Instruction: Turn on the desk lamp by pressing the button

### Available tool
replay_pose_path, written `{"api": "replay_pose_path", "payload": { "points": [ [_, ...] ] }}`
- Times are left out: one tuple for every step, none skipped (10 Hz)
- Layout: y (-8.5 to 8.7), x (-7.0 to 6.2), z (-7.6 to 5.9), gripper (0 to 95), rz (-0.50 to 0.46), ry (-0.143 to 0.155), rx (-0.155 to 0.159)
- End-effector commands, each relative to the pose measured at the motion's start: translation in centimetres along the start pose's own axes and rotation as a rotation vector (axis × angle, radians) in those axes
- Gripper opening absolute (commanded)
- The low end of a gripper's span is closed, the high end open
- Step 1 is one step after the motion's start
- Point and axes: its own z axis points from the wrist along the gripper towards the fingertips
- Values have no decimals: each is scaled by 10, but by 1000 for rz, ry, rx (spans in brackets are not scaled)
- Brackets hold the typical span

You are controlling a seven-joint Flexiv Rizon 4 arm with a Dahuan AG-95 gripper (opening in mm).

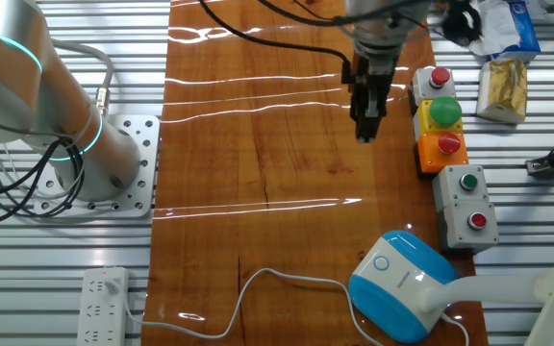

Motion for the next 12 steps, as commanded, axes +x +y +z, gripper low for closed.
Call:
{"api": "replay_pose_path", "payload": {
  "points": [
    [0,-2,0,0,10,6,6],
    [0,-2,0,0,11,9,7],
    [0,-2,0,0,15,8,6],
    [0,-2,0,0,14,9,5],
    [0,-2,0,0,18,10,6],
    [0,-2,0,0,18,9,5],
    [0,-2,0,0,14,9,4],
    [0,-2,0,0,13,9,4],
    [0,-2,0,0,12,10,3],
    [0,-2,0,0,12,10,2],
    [0,-2,0,0,9,13,1],
    [-2,-2,-1,0,-5,16,0]
  ]
}}
